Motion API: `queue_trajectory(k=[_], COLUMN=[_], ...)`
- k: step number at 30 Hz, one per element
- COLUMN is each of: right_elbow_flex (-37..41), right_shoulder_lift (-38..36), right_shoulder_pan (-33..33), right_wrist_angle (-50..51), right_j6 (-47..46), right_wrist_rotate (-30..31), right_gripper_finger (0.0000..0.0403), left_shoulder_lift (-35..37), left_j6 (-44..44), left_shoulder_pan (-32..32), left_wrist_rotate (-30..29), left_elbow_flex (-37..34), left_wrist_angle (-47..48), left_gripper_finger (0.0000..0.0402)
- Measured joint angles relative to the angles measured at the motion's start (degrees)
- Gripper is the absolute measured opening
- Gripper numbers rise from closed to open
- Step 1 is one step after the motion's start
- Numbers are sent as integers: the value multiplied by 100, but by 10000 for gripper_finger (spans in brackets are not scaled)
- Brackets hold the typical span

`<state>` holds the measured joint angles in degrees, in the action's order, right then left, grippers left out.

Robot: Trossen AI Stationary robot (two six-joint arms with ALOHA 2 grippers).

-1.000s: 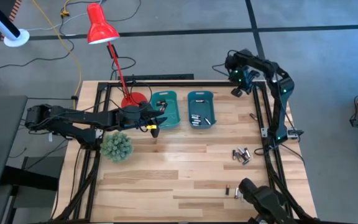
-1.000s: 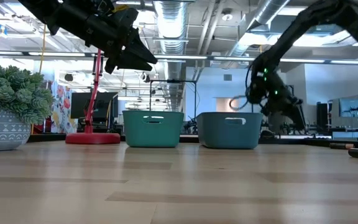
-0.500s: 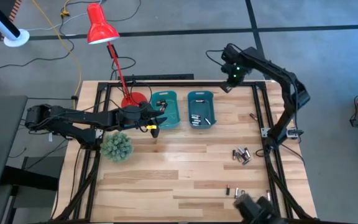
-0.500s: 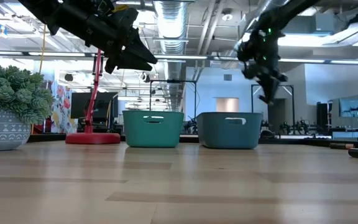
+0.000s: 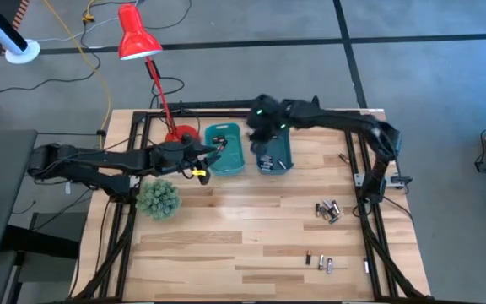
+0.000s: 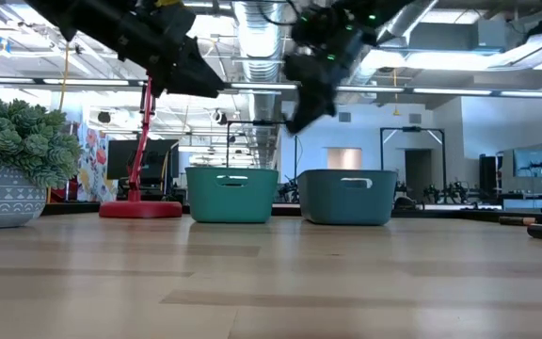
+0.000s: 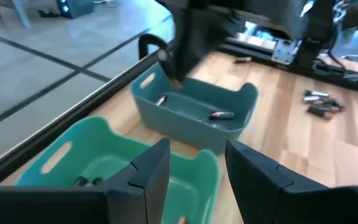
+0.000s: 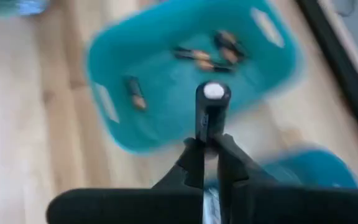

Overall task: Sort batteries
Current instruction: Put the black battery into the green bin

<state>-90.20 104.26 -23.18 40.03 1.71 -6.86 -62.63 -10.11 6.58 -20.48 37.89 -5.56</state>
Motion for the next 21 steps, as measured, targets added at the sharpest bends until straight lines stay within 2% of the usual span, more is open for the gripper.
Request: queue_trajectory(k=[5, 12, 16, 21], right_elbow_flex=[-1016, -2546, -3053, -3131], right_shoulder_lift=[1005, 2214, 2440, 2357], right_shoulder_pan=[347, 466, 472, 373], right_wrist_angle=[135, 620, 942, 953], right_j6=[214, 225, 147, 129], right_wrist_rotate=[-46, -89, -87, -89], right_gripper_finger=[7, 1, 2, 2], left_shoulder_lift=[205, 697, 1072, 1384], left_j6=[-28, -118, -151, -306], left_shoulder_pan=[18, -91, -93, -82], left_wrist_rotate=[-24, -122, -161, -284], left_elbow_flex=[0, 0, 0, 0], left_wrist_angle=[352, 762, 1237, 1745], left_gripper_finger=[151, 151, 151, 151])
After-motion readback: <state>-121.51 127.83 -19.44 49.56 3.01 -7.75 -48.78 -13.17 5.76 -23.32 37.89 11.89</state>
